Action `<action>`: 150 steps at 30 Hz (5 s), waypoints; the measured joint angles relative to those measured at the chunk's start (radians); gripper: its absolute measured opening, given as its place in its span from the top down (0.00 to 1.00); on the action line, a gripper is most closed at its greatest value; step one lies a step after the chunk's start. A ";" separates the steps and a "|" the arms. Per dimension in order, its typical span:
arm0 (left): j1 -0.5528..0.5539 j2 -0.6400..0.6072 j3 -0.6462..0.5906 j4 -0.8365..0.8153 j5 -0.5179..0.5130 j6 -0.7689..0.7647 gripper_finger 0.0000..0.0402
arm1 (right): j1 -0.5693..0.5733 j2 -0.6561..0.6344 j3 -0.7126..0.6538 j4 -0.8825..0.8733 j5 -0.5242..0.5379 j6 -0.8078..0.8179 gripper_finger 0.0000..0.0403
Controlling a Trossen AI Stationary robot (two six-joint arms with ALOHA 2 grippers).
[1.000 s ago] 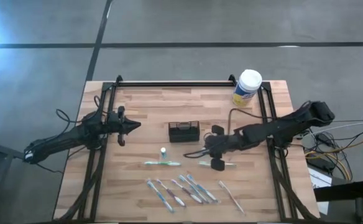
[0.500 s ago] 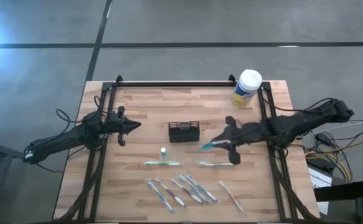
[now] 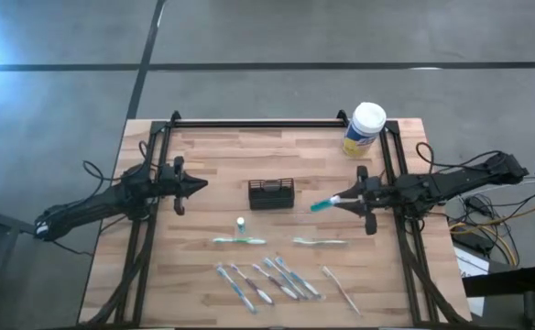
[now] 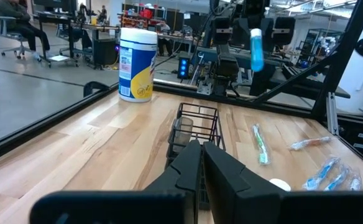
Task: Pick & Place toothbrushing station
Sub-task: Put the right mouthwash into the wire organizer
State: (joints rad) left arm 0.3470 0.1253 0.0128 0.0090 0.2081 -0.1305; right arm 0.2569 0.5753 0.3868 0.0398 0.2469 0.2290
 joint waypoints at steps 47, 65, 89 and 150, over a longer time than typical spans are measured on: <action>0.000 0.000 0.000 -0.001 -0.027 0.000 0.94 | -0.080 0.377 0.457 -0.306 0.146 -0.001 0.78; 0.000 0.000 0.000 0.000 -0.027 0.000 0.94 | -0.237 0.965 0.930 -0.499 -0.102 -0.205 0.78; 0.000 0.016 0.000 0.000 -0.026 0.000 0.94 | -0.311 1.074 0.965 -0.507 -0.210 -0.180 0.78; 0.000 0.080 0.000 0.001 -0.026 0.031 0.94 | -0.341 1.297 0.986 -0.470 -0.316 -0.229 0.78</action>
State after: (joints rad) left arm 0.3472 0.2054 0.0124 0.0097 0.1818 -0.0998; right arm -0.0836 1.8721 1.3727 -0.4298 -0.0692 0.0002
